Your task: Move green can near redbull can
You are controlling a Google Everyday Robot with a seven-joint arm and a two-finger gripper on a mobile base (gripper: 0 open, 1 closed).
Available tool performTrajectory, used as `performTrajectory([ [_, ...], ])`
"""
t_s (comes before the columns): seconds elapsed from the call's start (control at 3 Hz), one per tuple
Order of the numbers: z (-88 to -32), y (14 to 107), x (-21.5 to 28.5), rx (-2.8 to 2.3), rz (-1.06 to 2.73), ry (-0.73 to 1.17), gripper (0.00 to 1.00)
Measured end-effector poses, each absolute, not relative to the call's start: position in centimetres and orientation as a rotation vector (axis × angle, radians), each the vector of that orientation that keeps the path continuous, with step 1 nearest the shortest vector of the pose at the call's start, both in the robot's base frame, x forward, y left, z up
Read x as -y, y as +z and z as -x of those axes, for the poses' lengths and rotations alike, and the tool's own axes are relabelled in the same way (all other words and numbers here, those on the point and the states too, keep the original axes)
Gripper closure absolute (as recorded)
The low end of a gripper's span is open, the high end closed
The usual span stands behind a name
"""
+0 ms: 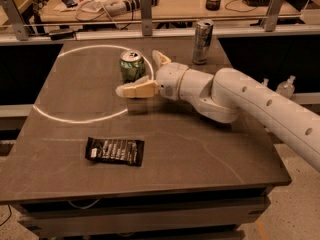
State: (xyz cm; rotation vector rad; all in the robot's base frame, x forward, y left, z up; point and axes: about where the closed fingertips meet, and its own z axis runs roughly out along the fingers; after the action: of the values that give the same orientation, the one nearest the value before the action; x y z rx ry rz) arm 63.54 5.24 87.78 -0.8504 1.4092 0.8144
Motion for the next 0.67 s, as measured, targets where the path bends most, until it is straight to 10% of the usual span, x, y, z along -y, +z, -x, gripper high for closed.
performTrajectory([
  [0.67, -63.37, 87.49, -7.04, -1.472, 0.951, 0.895, 0.40],
])
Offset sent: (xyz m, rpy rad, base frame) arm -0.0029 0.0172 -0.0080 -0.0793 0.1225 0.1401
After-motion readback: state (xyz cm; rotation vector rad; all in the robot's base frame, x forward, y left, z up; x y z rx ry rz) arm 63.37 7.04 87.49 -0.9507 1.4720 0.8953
